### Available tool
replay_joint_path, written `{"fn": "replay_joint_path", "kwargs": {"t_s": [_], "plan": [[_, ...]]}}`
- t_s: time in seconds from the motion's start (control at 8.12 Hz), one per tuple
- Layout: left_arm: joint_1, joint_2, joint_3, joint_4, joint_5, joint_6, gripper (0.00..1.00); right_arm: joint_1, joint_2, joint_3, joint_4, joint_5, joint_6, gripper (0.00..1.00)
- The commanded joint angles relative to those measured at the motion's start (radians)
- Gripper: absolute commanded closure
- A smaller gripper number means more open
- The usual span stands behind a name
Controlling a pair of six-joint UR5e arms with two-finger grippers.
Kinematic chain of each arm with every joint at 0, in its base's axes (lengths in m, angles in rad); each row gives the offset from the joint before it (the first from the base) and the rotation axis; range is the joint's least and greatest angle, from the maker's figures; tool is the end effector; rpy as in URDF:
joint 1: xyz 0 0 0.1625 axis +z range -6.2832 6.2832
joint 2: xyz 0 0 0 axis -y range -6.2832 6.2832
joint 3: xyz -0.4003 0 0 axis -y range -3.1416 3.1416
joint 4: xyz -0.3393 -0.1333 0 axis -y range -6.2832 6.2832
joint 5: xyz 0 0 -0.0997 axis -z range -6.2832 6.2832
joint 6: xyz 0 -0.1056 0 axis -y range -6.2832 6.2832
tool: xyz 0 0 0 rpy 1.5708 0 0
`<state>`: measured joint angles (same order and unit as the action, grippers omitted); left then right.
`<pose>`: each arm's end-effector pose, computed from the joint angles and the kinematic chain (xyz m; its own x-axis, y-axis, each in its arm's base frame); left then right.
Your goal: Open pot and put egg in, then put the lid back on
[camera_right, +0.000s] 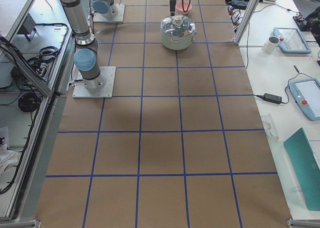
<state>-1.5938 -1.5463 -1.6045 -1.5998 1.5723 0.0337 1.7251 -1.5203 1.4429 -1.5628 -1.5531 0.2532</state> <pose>-0.1429 -0.4219 0.4502 -0.9984 0.0567 -0.0002 0.0567 0.9977 0.0382 0.2051 -0.4390 0.4901 -0.9947 0.0970 -0.0345 0.0990 0.9931 -0.0627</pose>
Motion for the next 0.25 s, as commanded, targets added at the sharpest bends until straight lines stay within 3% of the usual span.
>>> {"fn": "replay_joint_path", "kwargs": {"t_s": [0.0, 0.12], "plan": [[0.000, 0.000, 0.000, 0.001, 0.000, 0.000, 0.00, 0.001, 0.000, 0.011, -0.008, 0.008, 0.008, 0.00], [0.000, -0.001, 0.000, 0.000, 0.000, 0.000, 0.00, 0.001, -0.001, 0.011, -0.007, 0.002, 0.008, 0.00]]}}
